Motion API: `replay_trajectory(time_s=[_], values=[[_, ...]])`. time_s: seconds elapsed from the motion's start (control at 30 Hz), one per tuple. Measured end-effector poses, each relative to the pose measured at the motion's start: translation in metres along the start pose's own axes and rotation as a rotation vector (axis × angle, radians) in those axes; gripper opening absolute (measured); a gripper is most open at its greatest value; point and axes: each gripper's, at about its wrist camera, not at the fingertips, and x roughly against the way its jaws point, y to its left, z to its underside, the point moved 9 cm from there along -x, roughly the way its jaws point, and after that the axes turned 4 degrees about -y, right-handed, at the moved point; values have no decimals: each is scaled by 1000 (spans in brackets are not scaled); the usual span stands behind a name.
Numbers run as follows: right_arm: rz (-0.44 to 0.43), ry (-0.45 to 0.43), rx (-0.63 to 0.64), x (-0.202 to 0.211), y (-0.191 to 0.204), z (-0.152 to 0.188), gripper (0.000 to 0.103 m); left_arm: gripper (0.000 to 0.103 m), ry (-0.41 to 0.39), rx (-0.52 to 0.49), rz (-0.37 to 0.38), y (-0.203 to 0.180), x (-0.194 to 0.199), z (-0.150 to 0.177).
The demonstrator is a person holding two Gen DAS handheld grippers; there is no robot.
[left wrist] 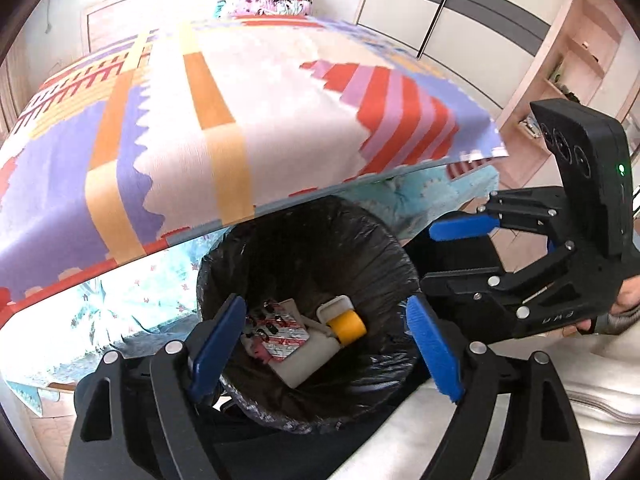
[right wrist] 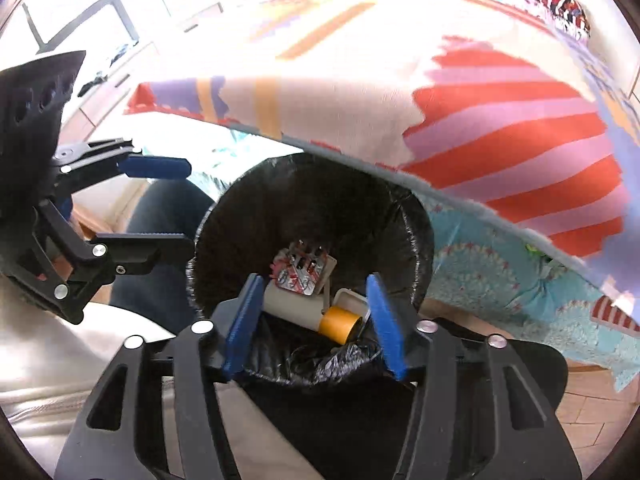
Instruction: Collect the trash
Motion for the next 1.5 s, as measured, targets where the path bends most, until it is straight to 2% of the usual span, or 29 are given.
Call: replay_trajectory(time_s=[0.07,0.13,0.2,0.3,0.5,1.5], values=[[-13,2,-4,8,1,0,60,82,-14,6,6,-3,9,-2],[-30,2,4,15,5,-1,67,83,-25,10,6,-4,16,-5],[-30,7,13,20,8,0,68,83,-17,20,-11,-3,18,-3],[-40,12,23,29,13,-1,71,83,-24,13,2,-9,25,-4],[-43,14,55,37,25,-2,71,83,-34,-27,6,-23,34,-7],[-56,16,59,38,28,-1,71,83,-30,-47,35,-37,34,-8]])
